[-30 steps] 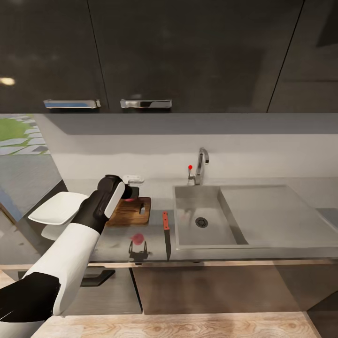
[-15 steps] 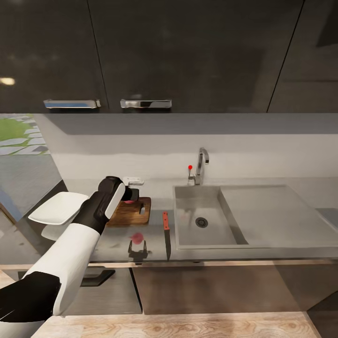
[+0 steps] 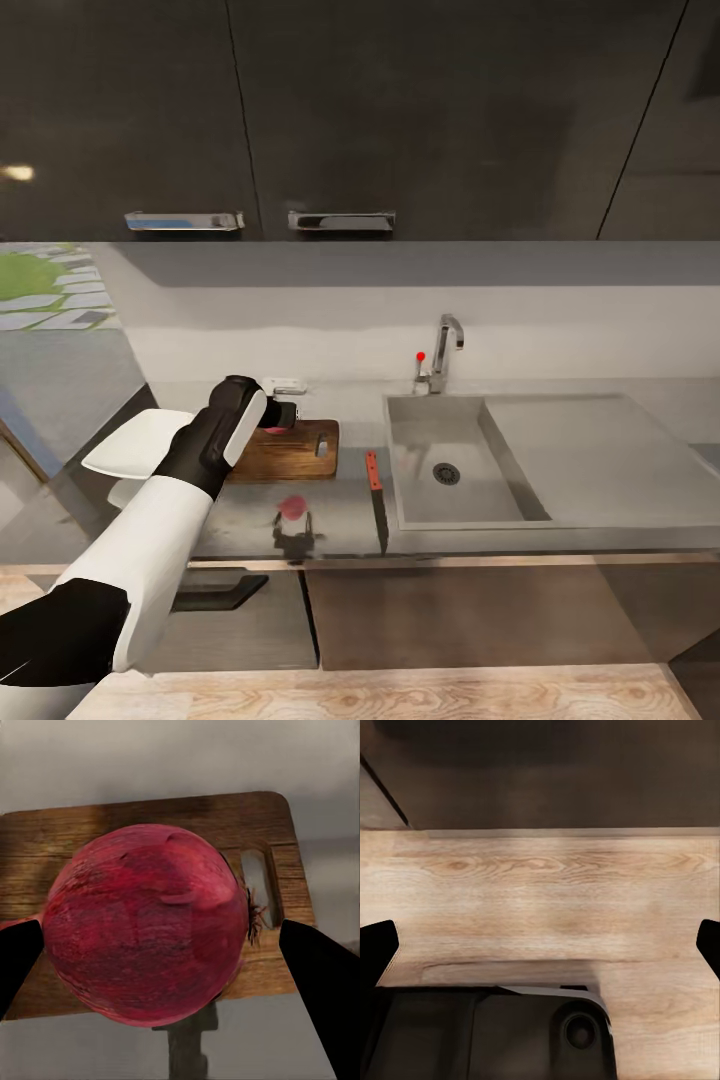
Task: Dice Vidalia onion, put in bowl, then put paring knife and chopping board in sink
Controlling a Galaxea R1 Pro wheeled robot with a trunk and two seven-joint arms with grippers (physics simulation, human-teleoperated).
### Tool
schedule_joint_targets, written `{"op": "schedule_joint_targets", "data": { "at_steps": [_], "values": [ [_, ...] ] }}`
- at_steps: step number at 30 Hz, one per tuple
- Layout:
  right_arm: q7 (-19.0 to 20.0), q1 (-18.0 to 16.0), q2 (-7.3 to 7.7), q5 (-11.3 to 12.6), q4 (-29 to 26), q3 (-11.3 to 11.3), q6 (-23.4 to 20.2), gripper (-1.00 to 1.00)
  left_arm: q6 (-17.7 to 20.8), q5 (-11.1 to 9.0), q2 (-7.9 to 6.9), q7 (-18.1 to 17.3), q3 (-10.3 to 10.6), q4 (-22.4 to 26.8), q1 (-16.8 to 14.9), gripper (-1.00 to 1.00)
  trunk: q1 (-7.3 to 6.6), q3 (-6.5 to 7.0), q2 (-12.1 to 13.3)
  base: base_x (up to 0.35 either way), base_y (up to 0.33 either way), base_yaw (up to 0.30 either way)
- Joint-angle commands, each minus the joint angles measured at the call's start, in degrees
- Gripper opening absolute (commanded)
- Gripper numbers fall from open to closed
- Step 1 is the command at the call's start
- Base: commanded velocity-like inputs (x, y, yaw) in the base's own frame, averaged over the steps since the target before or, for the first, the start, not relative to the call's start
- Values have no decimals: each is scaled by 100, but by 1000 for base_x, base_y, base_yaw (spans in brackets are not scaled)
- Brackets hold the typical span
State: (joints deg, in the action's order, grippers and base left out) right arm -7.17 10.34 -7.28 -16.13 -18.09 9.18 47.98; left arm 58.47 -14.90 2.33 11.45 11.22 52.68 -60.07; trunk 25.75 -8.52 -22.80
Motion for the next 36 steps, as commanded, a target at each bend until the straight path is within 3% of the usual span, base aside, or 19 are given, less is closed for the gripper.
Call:
{"op": "schedule_joint_targets", "data": {
  "at_steps": [1,19,25,36],
  "values": [
    [-38,3,-4,-63,-14,23,1,100,16,-57,-3,59,11,4,-5,-100,4,-11,-11,0,254,0],
    [-37,3,17,-66,-104,29,45,100,13,-57,-4,59,11,-63,-5,-100,4,-11,-11,0,58,0],
    [-45,3,132,-52,-121,31,53,100,8,-56,-4,59,11,-177,-5,-100,4,-11,-11,0,0,0],
    [-48,3,156,-48,-116,31,53,100,7,-51,-4,59,11,-268,-5,-100,4,-32,-11,0,0,0]
  ]
}}
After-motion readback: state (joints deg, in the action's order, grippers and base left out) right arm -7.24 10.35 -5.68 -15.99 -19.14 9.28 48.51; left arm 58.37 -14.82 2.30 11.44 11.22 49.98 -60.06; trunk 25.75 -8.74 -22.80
